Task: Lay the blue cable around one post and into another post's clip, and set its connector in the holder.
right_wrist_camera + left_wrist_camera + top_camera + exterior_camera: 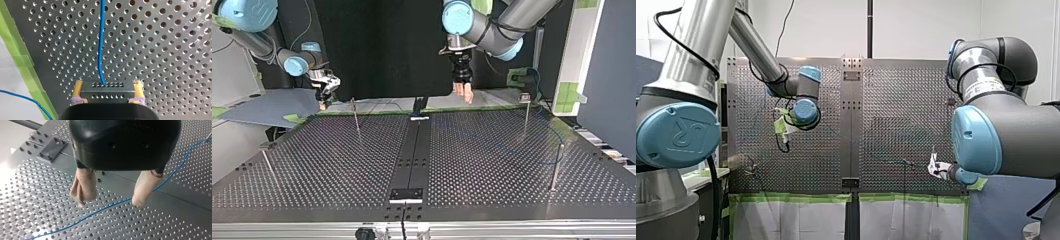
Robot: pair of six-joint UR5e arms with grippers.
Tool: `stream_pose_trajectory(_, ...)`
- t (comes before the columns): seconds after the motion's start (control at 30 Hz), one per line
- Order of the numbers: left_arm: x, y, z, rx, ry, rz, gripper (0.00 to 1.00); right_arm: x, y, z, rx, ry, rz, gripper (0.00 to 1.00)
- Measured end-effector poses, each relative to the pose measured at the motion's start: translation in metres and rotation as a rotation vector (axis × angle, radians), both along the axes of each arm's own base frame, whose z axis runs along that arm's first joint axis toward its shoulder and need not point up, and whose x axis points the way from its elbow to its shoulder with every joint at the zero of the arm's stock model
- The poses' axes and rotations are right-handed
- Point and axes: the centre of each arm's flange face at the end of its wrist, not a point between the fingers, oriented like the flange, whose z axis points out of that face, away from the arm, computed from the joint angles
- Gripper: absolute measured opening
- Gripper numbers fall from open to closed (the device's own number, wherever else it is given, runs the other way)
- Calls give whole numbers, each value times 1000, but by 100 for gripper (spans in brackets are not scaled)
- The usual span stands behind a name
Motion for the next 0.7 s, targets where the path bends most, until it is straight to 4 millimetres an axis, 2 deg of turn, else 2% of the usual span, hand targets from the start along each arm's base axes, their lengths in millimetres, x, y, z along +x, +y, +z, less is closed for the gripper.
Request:
stream_pose_trajectory(0.43,-24,39,12,-50,-21,81,100,2,1,-2,2,0,4,0)
stream_pose_trajectory(0.7,-6,50,52,-109,-102,124,100,2,1,-2,2,0,4,0)
